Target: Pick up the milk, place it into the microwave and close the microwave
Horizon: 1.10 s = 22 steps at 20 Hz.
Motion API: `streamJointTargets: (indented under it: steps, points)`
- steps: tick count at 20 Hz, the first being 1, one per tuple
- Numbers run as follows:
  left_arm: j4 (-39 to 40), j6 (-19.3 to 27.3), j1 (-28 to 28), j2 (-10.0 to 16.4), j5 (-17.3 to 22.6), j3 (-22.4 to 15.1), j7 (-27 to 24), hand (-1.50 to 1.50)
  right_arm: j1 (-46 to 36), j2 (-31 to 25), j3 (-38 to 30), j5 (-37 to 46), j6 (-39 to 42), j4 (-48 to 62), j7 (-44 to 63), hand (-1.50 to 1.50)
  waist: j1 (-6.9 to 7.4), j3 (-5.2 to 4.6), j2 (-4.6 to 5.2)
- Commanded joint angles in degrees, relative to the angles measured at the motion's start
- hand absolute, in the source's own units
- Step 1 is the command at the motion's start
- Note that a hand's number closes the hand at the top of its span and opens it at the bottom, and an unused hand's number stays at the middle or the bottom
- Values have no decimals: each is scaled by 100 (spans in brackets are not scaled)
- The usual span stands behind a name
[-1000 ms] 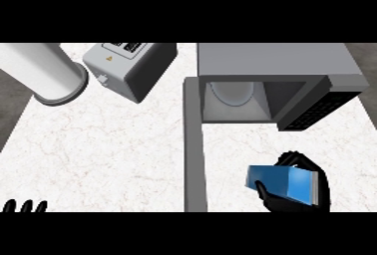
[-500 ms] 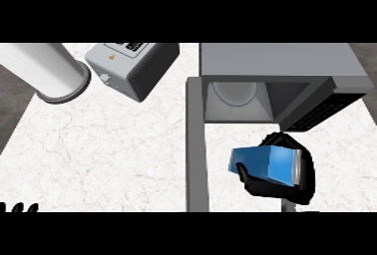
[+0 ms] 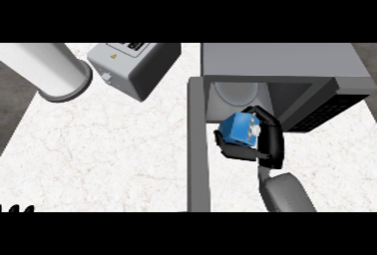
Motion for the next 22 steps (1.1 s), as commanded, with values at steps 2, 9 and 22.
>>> streamJointTargets:
  steps: [2,9,22]
  points:
    - [-161,20,56,-135,-164,-134,45,-150,-1057,2,-56,81,-752,1305,271,150,56,3,14]
    - [-66,40,-241,-70,-33,65,306,-150,-2189,2,-1023,-652,-185,3517,-940,150,83,7,43]
    - [172,-225,-460,97,142,219,306,-150,-3601,-693,-1542,-235,-534,5948,-1586,150,358,20,175]
